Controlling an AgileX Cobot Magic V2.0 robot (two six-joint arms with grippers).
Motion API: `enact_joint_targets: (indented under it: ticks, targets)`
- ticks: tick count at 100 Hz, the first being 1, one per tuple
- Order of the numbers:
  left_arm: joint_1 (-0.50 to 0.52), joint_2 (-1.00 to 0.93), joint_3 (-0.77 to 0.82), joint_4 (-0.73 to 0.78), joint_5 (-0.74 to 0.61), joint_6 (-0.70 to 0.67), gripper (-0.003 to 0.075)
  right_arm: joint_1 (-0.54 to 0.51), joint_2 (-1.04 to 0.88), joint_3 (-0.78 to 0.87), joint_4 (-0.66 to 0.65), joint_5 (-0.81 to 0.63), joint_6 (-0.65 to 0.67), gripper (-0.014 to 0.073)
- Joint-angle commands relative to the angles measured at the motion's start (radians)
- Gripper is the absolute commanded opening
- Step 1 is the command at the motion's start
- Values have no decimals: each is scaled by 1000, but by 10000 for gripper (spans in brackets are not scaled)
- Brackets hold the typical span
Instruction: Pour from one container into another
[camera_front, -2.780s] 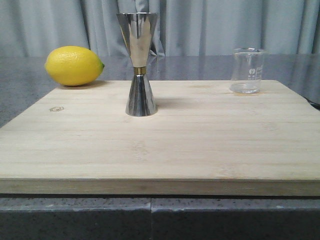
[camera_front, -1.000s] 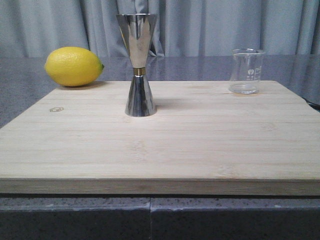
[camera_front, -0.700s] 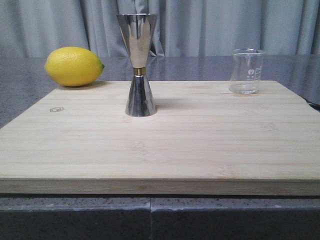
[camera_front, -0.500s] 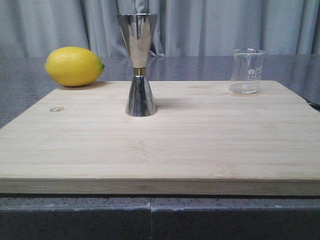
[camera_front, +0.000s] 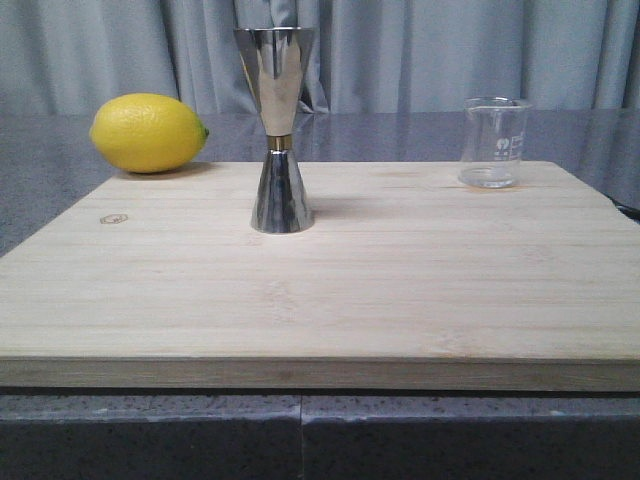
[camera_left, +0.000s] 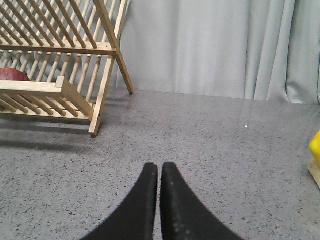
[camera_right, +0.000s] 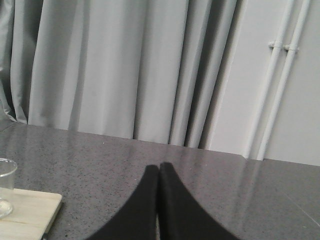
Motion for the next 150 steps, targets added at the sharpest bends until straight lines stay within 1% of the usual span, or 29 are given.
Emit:
enact_joint_targets:
  ticks: [1,15,21,24,27,36,42,56,60,69,77,89,99,117,132,150]
  targets:
    - [4,11,-27,-3,-75,0,-19,-3,9,-26,-5,-31,-1,-72]
    - [4,11,-23,-12,-75,0,-19,-3,9,-26,-5,-31,-1,-71]
    - [4,11,-16,-113,-73,4,-19,-3,9,-26,-5,-31,-1,-72]
    - [4,11,-9,-142,-73,37,-19,-3,9,-26,-5,-31,-1,-72]
    - [4,11,-2,-173,-75,102,-19,-3,9,-26,-5,-31,-1,-72]
    - [4,11,37,-335,-87,280,-19,-3,9,-26,-5,-31,-1,-72]
    - [4,11,72,-406,-120,352,-19,-3,9,-26,-5,-31,-1,-72]
    - [4,-5,158,-399,-276,358,-19,-3,9,-26,-5,-31,-1,-72]
    - [4,-27,154,-397,-247,358,-19,-3,9,-26,-5,-31,-1,-72]
    - [4,-83,156,-400,-242,382,-18,-3,9,-26,-5,-31,-1,-72]
    - [4,-78,156,-398,-255,387,-19,-3,9,-26,-5,-31,-1,-72]
    - [4,-78,156,-398,-239,387,-18,-3,9,-26,-5,-31,-1,-72]
    - [4,-78,156,-400,-208,387,-19,-3,9,-26,-5,-31,-1,-72]
    - [4,-78,156,-448,-154,391,-19,-3,9,-26,-5,-31,-1,-72]
    - [4,-78,156,-601,-118,546,-18,-3,9,-26,-5,-31,-1,-72]
    - [4,-78,156,-606,-127,549,-19,-3,9,-26,-5,-31,-1,-72]
